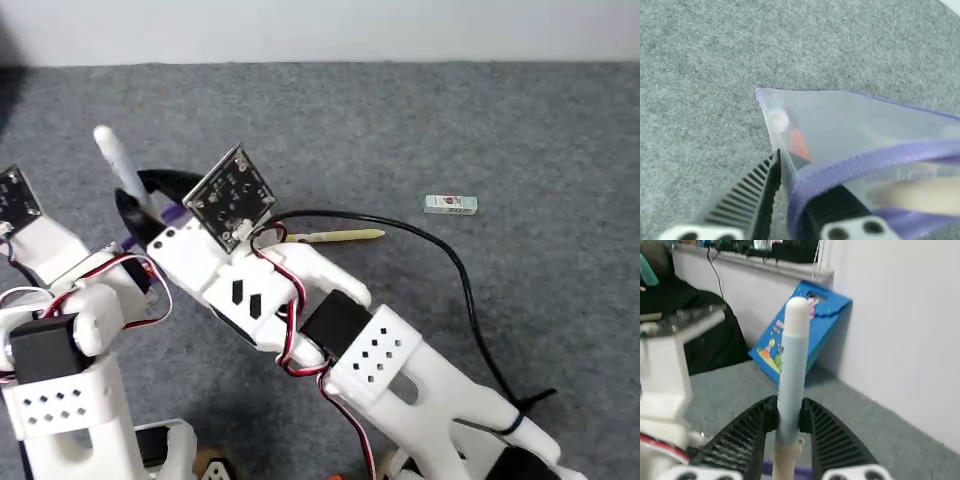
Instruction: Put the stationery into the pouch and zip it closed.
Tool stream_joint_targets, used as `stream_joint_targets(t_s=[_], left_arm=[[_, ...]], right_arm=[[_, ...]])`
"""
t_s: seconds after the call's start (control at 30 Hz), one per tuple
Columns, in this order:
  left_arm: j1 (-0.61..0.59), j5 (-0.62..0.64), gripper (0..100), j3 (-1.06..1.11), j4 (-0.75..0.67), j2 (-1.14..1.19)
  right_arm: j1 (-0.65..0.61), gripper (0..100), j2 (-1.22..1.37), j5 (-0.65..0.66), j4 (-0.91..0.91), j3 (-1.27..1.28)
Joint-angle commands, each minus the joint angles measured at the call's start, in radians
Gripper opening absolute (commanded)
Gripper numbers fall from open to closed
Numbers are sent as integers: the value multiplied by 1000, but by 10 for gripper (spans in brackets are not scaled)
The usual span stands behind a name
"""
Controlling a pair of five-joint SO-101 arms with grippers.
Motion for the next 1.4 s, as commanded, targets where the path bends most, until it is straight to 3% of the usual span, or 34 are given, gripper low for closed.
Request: stream_joint_targets(t_s=[0.0,0.13,0.33,0.5,0.63,0.83,1.1,1.37], left_arm=[[-9,11,14,1,-15,11],[-9,11,14,1,-15,11],[-9,11,14,1,-17,11],[-6,11,14,1,-17,11],[-6,11,14,1,-17,11],[-6,11,14,2,-17,11],[-8,11,14,2,-17,11],[-8,11,14,4,-17,11]], right_arm=[[12,97,-7,38,-18,2],[12,234,-68,46,-8,5],[36,241,-203,46,136,3],[239,241,-245,29,254,2],[426,241,-209,-61,401,2],[555,241,-27,-63,624,2],[555,243,286,176,680,-26],[533,244,676,269,785,-364]])
